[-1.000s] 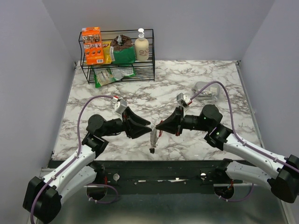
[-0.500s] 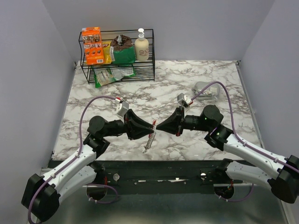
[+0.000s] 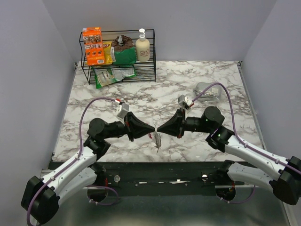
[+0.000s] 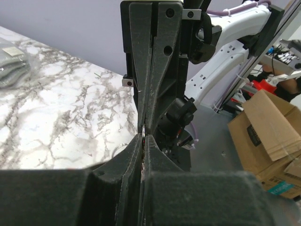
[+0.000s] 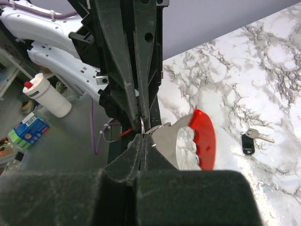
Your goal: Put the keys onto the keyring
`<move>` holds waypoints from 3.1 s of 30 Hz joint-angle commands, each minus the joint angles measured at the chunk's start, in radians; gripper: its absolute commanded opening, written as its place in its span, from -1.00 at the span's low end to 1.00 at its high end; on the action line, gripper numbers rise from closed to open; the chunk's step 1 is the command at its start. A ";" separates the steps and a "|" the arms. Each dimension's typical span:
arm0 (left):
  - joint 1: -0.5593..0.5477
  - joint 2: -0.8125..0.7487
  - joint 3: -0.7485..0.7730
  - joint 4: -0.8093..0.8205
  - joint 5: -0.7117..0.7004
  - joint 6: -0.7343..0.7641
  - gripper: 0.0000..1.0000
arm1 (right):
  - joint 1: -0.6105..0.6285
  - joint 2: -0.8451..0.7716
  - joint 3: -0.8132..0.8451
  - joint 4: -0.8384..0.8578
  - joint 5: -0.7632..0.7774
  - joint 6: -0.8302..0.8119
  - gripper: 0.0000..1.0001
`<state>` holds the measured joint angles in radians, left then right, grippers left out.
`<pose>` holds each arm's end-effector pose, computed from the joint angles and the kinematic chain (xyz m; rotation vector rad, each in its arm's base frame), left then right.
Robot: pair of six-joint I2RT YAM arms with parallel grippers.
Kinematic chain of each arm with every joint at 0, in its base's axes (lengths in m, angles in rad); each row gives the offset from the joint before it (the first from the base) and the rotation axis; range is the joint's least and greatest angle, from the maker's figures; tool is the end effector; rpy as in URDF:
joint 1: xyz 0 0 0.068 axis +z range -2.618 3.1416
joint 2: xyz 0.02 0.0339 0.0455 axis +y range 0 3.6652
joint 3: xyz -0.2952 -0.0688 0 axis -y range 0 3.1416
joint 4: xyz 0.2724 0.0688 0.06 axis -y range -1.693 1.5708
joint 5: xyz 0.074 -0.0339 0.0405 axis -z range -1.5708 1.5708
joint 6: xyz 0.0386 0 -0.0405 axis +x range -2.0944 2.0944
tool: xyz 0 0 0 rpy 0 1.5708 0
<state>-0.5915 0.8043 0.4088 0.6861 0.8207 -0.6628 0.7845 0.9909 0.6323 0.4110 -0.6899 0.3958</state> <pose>0.1385 -0.1271 0.3053 0.7405 1.3780 -1.5402 0.1511 0.1855 0.3265 -0.9095 1.4625 1.4254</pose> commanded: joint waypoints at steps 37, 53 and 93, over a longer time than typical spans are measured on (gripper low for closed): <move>-0.140 0.070 0.458 -1.051 -0.198 0.591 -1.00 | -0.060 0.006 0.161 -0.300 -0.106 -0.239 0.71; -0.237 0.127 0.558 -1.169 -0.279 0.658 -1.00 | -0.060 0.143 0.230 -0.457 -0.246 -0.324 0.32; -0.275 0.105 0.524 -1.025 -0.305 0.617 -0.99 | -0.060 0.172 0.191 -0.420 -0.221 -0.322 -0.99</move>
<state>-0.8577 0.9447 0.9257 -0.4500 0.5083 -0.0208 0.7265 1.1839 0.8440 -0.0441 -0.9562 0.0765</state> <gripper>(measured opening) 0.008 0.013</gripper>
